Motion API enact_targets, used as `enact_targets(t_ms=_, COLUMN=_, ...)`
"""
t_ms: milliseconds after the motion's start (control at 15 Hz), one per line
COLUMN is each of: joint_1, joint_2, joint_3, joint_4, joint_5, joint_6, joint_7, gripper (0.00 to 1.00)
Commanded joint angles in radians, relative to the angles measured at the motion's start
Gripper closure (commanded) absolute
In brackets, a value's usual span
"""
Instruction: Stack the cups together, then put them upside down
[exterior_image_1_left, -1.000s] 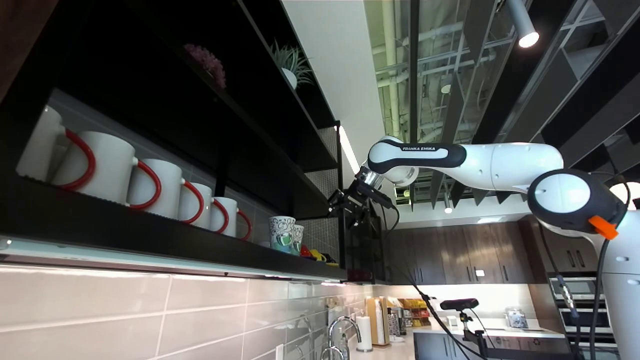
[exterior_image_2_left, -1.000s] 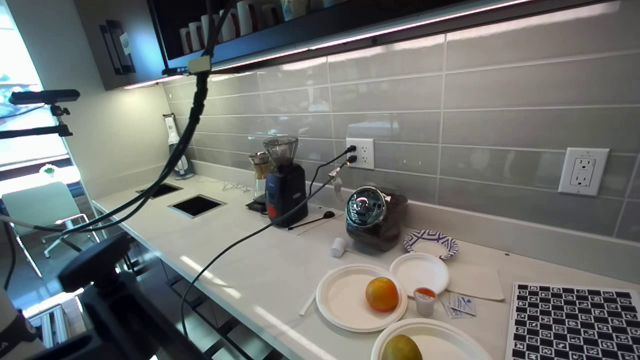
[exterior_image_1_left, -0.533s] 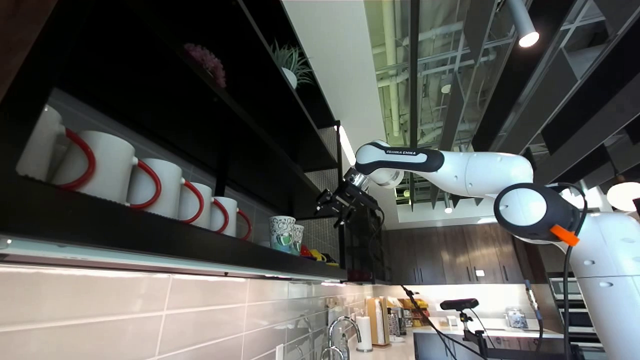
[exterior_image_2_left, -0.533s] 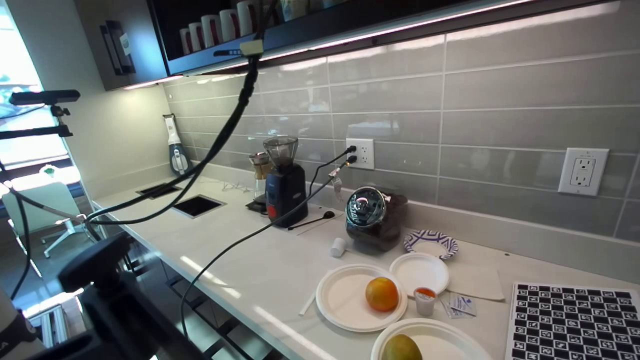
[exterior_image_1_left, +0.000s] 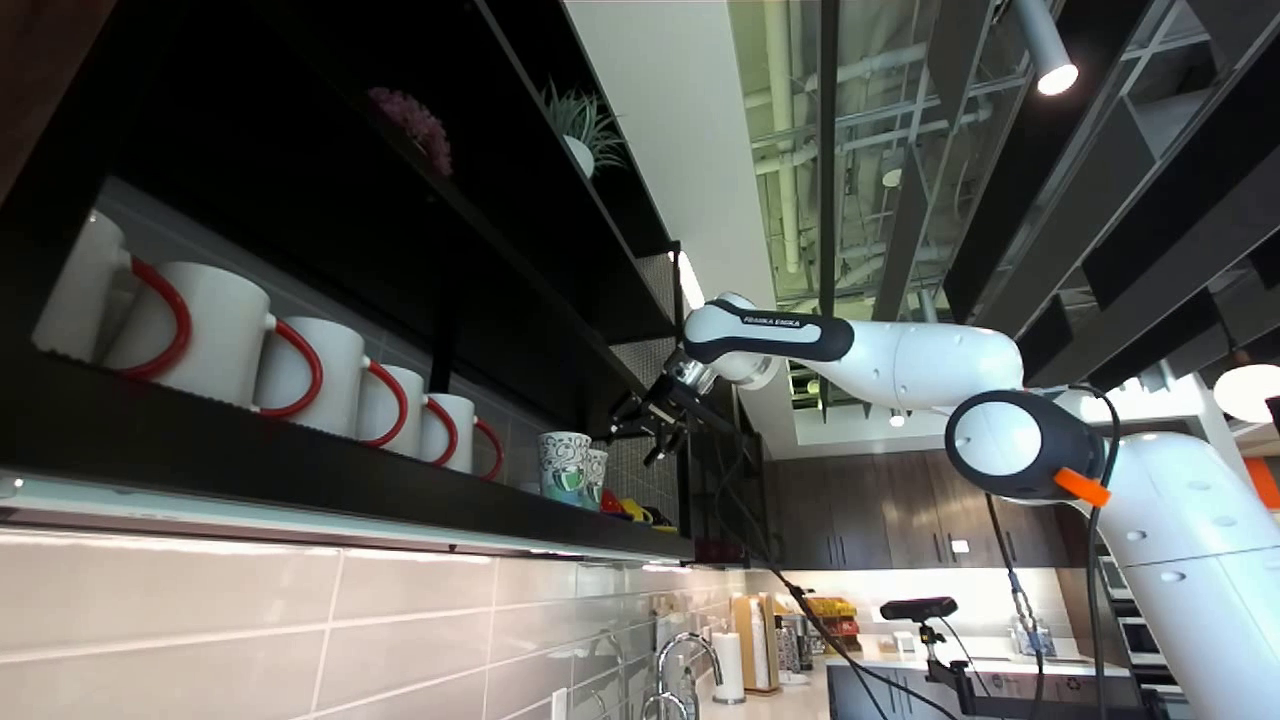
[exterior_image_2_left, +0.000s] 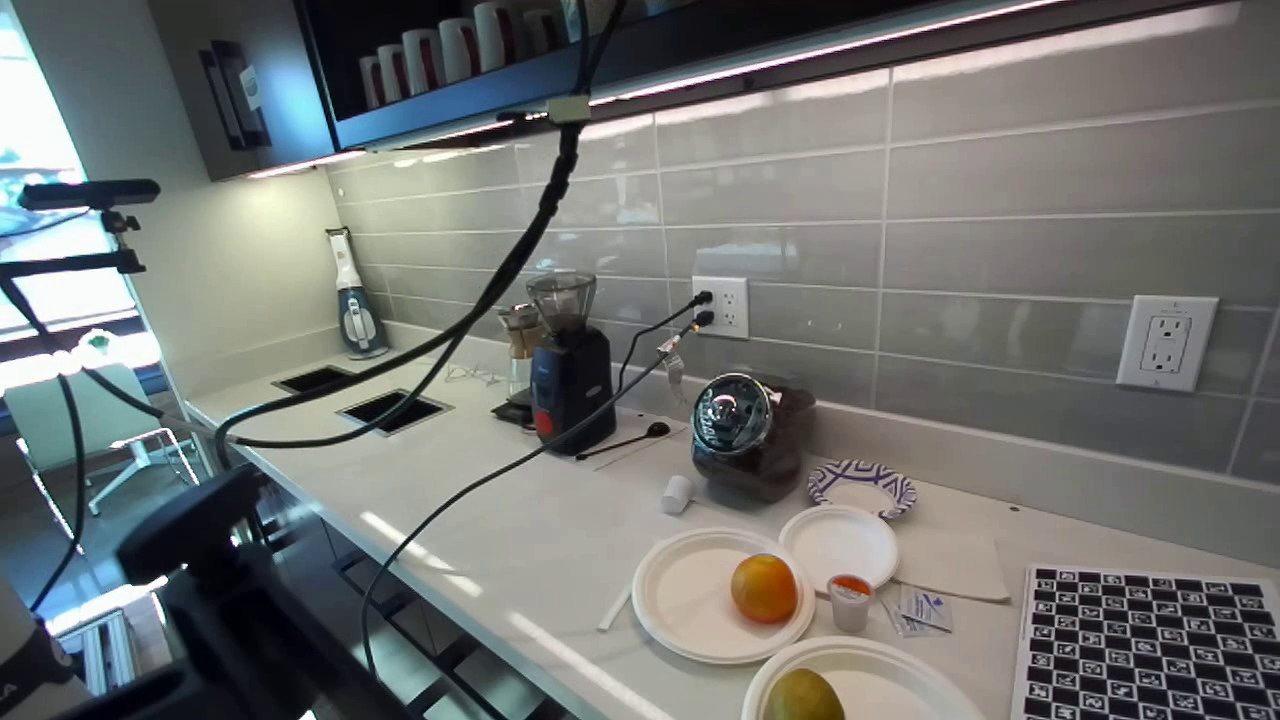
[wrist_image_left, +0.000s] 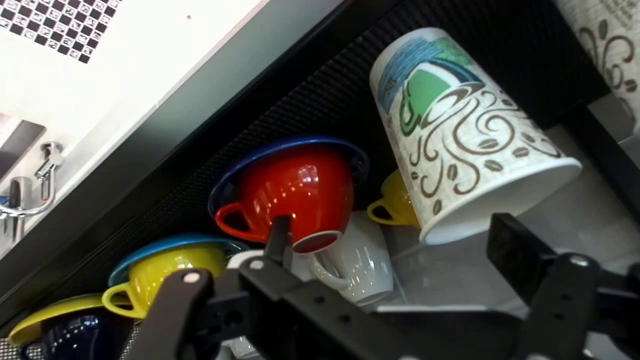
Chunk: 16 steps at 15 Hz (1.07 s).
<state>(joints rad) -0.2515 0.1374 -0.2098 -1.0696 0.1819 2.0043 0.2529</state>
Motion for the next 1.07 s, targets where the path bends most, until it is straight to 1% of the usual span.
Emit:
enact_targets(t_ms=0, joint_1=-0.011, joint_2=0.075, joint_3=0.006, joint_4=0.100, joint_5=0.038, joint_6=-0.041, joint_7=-0.034, gripper=0.00)
enact_targets(t_ms=133, joint_1=-0.010, joint_2=0.095, joint_3=0.011, joint_4=0.114, joint_5=0.042, joint_6=-0.043, joint_7=-0.034, gripper=0.00)
enact_targets(t_ms=200, joint_1=-0.010, joint_2=0.104, joint_3=0.014, joint_4=0.121, joint_5=0.043, joint_6=-0.043, joint_7=-0.031, gripper=0.05)
enact_targets(t_ms=267, joint_1=-0.010, joint_2=0.111, joint_3=0.017, joint_4=0.126, joint_5=0.044, joint_6=-0.041, joint_7=-0.029, gripper=0.27)
enact_targets(t_ms=400, joint_1=-0.010, joint_2=0.120, joint_3=0.022, joint_4=0.136, joint_5=0.045, joint_6=-0.043, joint_7=-0.022, gripper=0.31)
enact_targets(t_ms=667, joint_1=-0.016, joint_2=0.108, joint_3=0.029, joint_4=0.151, joint_5=0.075, joint_6=-0.074, joint_7=-0.020, gripper=0.61)
enact_targets(t_ms=733, joint_1=-0.018, joint_2=0.106, joint_3=0.029, joint_4=0.159, joint_5=0.086, joint_6=-0.089, joint_7=-0.018, gripper=0.67)
enact_targets(t_ms=1000, joint_1=-0.025, joint_2=0.106, joint_3=0.025, joint_4=0.195, joint_5=0.114, joint_6=-0.127, joint_7=-0.011, gripper=0.95)
